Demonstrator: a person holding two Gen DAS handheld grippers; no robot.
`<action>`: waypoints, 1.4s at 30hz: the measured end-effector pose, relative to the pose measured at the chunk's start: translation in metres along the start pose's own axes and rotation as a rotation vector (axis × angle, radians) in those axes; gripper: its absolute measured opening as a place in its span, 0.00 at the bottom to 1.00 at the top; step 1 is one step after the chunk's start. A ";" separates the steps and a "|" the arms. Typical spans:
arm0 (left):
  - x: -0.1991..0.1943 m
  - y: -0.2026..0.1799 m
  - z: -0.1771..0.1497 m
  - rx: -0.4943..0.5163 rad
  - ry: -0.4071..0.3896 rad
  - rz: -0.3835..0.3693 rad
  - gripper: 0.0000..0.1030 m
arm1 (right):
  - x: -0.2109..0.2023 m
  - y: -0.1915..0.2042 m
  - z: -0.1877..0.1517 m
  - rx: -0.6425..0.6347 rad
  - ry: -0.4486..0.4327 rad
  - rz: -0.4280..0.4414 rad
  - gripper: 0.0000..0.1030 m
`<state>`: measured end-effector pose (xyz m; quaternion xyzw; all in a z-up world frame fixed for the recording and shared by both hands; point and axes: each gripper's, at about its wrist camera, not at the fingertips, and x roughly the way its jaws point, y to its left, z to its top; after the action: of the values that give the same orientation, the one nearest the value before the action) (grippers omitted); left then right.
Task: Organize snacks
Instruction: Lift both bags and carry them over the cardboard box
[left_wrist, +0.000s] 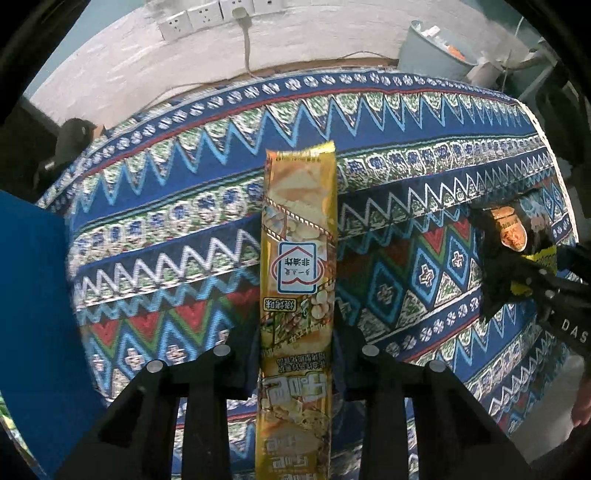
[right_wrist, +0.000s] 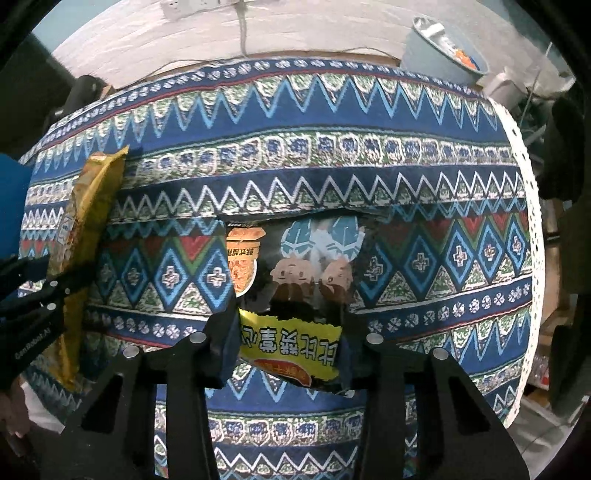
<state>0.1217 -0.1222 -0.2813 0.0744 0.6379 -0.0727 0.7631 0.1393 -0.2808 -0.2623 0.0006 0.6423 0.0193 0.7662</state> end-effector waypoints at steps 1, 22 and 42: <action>-0.004 0.003 -0.002 0.004 -0.006 0.002 0.31 | -0.004 0.003 0.000 -0.005 -0.005 0.002 0.40; -0.122 0.064 -0.031 -0.017 -0.159 0.005 0.31 | -0.095 0.060 0.003 -0.157 -0.182 0.039 0.40; -0.193 0.103 -0.063 -0.069 -0.324 0.015 0.31 | -0.169 0.153 0.007 -0.313 -0.345 0.150 0.40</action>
<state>0.0487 -0.0049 -0.1002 0.0403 0.5081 -0.0559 0.8585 0.1122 -0.1330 -0.0908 -0.0672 0.4891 0.1748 0.8519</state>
